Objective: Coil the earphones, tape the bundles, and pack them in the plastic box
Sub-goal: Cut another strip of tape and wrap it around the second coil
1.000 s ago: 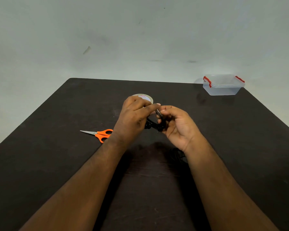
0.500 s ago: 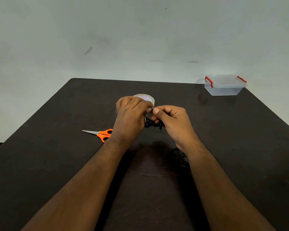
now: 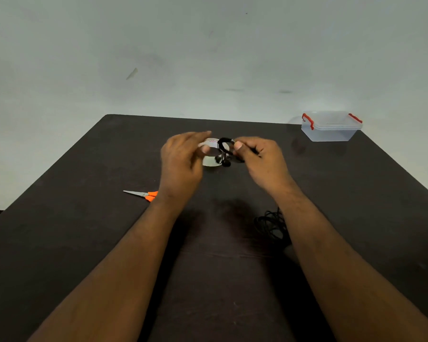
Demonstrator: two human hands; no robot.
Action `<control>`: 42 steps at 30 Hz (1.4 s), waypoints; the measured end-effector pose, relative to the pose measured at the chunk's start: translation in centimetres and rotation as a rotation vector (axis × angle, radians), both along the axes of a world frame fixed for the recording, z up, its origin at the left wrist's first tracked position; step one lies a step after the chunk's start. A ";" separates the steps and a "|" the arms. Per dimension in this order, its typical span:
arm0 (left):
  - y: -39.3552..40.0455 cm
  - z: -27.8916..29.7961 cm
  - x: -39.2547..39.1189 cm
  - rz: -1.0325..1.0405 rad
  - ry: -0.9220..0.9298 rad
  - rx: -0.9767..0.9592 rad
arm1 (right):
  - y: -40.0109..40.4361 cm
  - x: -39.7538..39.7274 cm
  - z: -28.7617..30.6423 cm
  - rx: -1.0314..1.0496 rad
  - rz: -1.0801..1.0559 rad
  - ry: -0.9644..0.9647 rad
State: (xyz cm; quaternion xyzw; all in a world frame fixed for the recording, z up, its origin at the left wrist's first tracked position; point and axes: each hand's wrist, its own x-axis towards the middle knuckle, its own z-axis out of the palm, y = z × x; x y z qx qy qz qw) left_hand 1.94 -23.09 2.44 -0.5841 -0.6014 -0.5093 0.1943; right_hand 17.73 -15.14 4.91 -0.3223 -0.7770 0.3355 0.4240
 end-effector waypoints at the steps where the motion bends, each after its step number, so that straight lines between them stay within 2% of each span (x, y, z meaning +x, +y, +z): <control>1: -0.2 0.0 -0.7 0.061 -0.042 -0.006 | 0.5 0.0 0.2 0.119 -0.029 -0.062; 3: -0.5 -0.1 -2.0 0.197 -0.145 -0.102 | 1.5 0.3 -0.1 0.360 -0.055 -0.230; 5: -0.7 -0.4 -2.8 0.306 -0.267 -0.280 | 2.2 0.8 -1.2 0.479 -0.046 -0.468; 8: -0.7 -0.9 -3.3 0.356 -0.356 -0.514 | 2.4 1.5 -3.1 0.396 0.037 -0.745; 11: -0.8 -1.4 -3.7 0.303 -0.467 -0.590 | 2.5 1.2 -3.1 0.307 0.102 -0.880; 14: -0.5 -1.5 -3.9 0.305 -0.458 -0.713 | 2.4 0.1 -1.0 0.272 0.059 -0.821; 17: -0.3 -1.5 -4.4 0.334 -0.428 -0.775 | 2.1 -1.7 1.3 0.325 0.044 -0.721; 23: -0.4 -1.4 -4.8 0.390 -0.262 -0.933 | 2.8 -6.1 0.7 0.319 0.159 -0.874; 28: -0.5 -1.2 -5.2 0.409 -0.293 -0.929 | 3.5 -7.2 -0.2 0.271 0.142 -0.937; 35: -1.3 -0.7 -5.4 0.394 -0.335 -0.768 | 4.1 -7.0 -0.9 0.216 0.128 -0.941; 42: -1.7 -0.8 -6.5 0.212 -0.371 -0.735 | 4.0 -7.2 -1.1 0.176 0.115 -0.937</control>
